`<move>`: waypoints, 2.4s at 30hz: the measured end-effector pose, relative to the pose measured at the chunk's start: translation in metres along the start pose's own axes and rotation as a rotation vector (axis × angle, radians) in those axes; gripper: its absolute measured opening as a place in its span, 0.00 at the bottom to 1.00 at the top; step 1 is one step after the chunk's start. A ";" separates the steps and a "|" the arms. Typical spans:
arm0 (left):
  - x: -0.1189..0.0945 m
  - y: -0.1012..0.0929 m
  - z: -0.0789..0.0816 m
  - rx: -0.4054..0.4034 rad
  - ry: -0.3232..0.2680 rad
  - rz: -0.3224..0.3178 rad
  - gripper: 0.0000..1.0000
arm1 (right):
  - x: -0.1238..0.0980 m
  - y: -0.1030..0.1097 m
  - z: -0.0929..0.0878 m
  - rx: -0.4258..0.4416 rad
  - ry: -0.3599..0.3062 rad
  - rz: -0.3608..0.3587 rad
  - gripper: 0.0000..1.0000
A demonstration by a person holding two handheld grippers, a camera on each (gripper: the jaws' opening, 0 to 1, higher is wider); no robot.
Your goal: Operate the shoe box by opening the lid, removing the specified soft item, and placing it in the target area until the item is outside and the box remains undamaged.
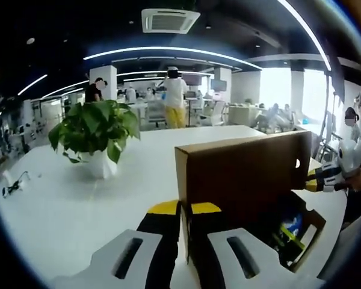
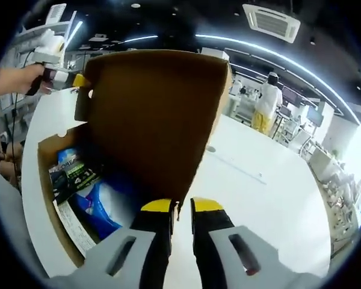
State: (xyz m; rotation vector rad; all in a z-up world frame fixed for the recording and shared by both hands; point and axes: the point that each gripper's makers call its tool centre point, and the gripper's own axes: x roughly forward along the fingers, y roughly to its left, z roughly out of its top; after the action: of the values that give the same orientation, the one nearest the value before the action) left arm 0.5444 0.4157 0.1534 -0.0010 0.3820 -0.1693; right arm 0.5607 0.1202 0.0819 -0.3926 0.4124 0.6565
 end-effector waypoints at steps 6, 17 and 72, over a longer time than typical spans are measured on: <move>0.003 0.000 0.001 -0.006 -0.002 0.002 0.02 | 0.005 -0.002 0.001 -0.030 0.008 -0.006 0.03; 0.011 0.002 0.003 -0.003 -0.002 0.002 0.03 | 0.007 -0.003 0.003 -0.031 0.012 -0.003 0.02; 0.023 0.002 -0.067 -0.026 0.182 -0.035 0.01 | 0.021 -0.014 0.007 -0.024 0.042 0.017 0.03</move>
State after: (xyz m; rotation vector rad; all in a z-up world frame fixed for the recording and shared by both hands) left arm 0.5410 0.4156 0.0824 -0.0181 0.5657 -0.1994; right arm 0.5868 0.1240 0.0805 -0.4263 0.4483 0.6706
